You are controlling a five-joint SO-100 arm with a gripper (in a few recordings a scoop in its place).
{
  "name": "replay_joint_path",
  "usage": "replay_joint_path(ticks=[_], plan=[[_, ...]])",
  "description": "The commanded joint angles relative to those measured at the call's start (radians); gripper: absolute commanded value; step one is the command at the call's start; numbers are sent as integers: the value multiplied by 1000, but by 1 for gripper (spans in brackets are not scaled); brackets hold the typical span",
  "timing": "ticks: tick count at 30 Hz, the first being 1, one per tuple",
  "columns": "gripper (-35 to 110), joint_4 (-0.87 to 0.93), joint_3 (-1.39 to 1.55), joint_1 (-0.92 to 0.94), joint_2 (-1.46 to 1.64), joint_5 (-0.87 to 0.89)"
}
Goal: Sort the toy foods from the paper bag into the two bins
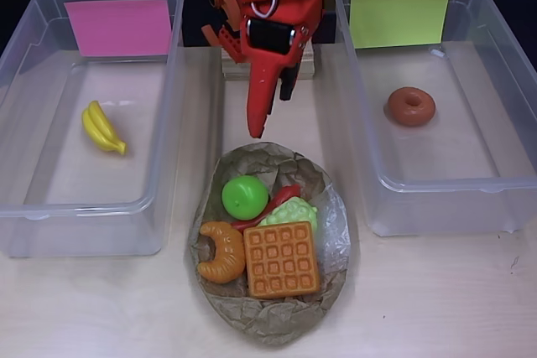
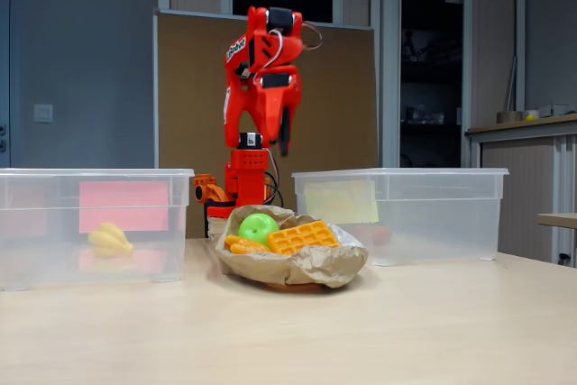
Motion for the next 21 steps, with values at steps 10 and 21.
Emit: replay_joint_path(ticks=[10, 21], plan=[[36, -374, 183, 34, -161, -14], [34, -456, 144, 83, -319, -25]])
